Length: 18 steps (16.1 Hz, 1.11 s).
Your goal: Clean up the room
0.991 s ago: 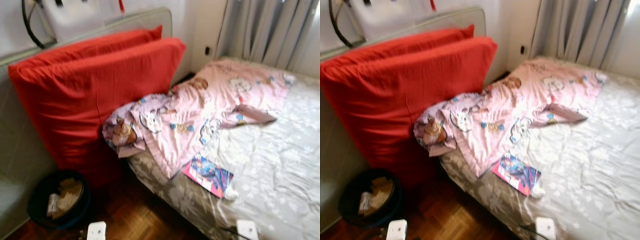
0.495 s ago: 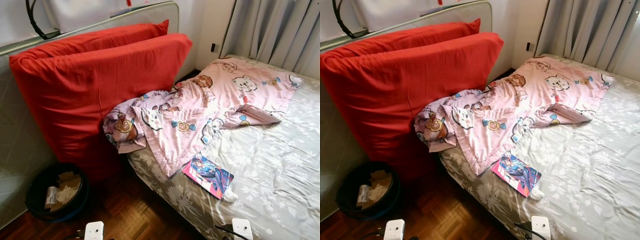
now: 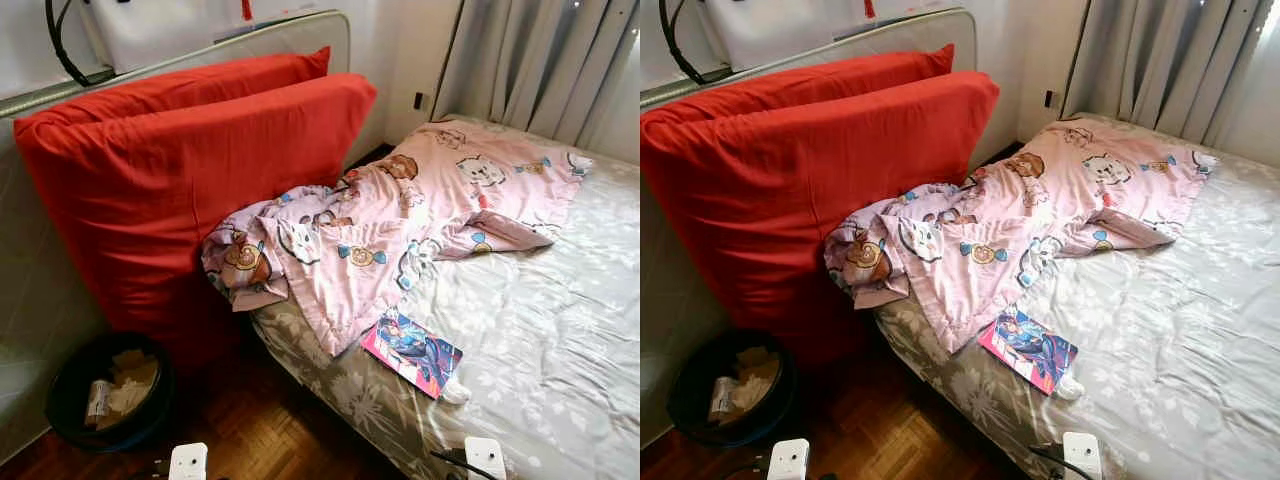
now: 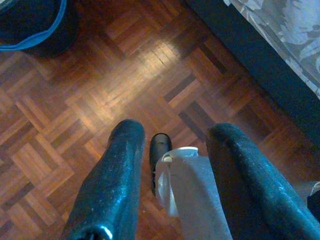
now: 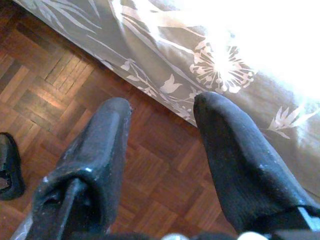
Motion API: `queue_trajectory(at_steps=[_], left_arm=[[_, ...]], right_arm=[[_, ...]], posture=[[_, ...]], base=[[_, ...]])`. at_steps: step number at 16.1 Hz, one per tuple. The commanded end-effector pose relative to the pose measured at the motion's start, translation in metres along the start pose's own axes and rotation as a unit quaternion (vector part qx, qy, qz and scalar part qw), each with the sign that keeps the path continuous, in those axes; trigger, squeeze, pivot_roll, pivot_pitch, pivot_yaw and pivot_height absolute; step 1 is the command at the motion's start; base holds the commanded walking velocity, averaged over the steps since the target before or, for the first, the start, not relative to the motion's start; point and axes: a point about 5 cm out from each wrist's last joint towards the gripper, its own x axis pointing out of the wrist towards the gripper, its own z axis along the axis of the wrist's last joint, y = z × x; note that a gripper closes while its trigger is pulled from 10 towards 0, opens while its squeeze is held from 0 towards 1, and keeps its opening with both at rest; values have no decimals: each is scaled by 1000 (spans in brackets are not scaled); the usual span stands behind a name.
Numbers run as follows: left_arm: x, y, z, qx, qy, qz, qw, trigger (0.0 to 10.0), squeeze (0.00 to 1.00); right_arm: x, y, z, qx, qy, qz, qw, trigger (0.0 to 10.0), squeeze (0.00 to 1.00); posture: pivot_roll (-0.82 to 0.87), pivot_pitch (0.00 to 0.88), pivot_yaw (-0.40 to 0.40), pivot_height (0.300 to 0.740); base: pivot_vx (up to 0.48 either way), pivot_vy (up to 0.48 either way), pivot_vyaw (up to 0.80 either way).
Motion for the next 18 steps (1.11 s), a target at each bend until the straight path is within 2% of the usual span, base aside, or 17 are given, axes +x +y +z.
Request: queue_trajectory(at_steps=[1,8,16,18], left_arm=[[1,28,9,54,34,15,998,10000,0],[2,23,13,45,21,6,999,10000,0],[4,21,19,43,11,0,999,10000,0],[5,13,21,49,3,-15,999,10000,0]], right_arm=[[-2,14,-5,56,9,98,994,10000,0],[-2,15,-5,47,9,98,994,10000,0],[-2,16,-3,56,7,106,993,10000,0],[-2,15,-1,52,-4,105,993,10000,0]], posture=[[-16,4,3,740],[-17,1,4,740],[-16,0,4,740],[-19,0,0,740]], base=[[0,0,0],[0,0,0],[0,0,0],[0,0,0]])
